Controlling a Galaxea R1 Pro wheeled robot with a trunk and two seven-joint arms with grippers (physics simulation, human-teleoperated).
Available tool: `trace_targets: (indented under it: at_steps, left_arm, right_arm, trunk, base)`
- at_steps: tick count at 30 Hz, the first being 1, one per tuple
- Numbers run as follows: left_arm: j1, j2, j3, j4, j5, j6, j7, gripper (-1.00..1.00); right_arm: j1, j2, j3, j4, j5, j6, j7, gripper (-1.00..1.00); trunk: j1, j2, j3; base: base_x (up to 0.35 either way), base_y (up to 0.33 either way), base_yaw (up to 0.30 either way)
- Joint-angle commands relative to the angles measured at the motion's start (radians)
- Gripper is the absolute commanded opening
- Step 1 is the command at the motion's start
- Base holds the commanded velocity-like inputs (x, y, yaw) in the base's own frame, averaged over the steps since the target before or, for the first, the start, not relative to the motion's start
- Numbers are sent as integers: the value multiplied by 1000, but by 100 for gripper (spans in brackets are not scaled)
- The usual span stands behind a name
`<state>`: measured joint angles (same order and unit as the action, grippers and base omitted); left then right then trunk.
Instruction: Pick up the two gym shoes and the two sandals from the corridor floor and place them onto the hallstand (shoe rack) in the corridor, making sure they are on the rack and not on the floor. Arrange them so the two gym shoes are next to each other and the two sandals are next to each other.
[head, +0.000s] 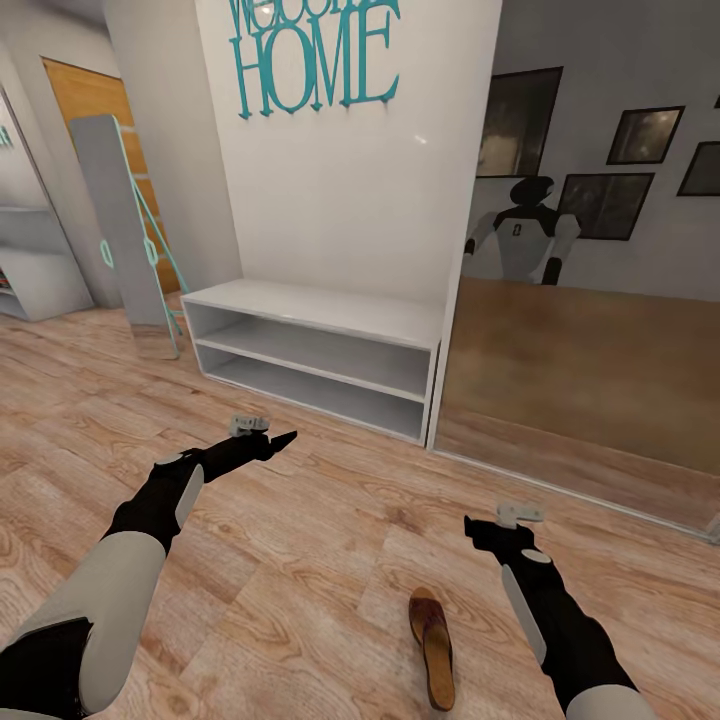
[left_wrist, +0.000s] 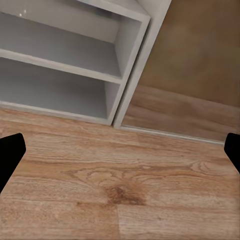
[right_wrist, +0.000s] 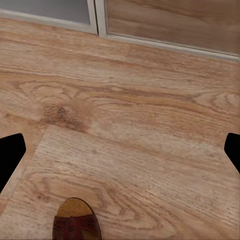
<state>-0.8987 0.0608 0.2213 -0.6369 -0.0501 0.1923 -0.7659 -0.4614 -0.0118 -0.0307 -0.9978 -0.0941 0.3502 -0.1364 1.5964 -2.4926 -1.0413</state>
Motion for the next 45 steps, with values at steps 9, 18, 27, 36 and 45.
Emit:
trace_targets:
  at_steps: [9,18,27,36,45]
  left_arm:
    - [0,-1,6,-1,-5,8,-7,100]
    - [0,-1,6,-1,-5,8,-7,100]
    - [0,-1,6,-2,-7,7,-7,100]
    - [-1,-1,5,-3,-23,7,-8,100]
    - [0,-1,4,-3,-26,8,-9,100]
  right_arm:
    - [0,0,2,23,-9,4,-6,100]
    - [0,0,2,27,-9,4,-6,100]
    - [0,0,3,52,-10,4,-7,100]
    - [0,0,3,183,-2,1,-8,100]
    - [0,0,6,198,-2,2,-9,100]
  trunk:
    - [0,0,-1]
    - [0,0,-1]
    - [0,0,-1]
    - [0,0,-1]
    - [6,-9,-30]
  base:
    - [-38,0,0]
    - [-4,0,0]
    - [0,0,0]
    - [0,0,0]
    - [0,0,0]
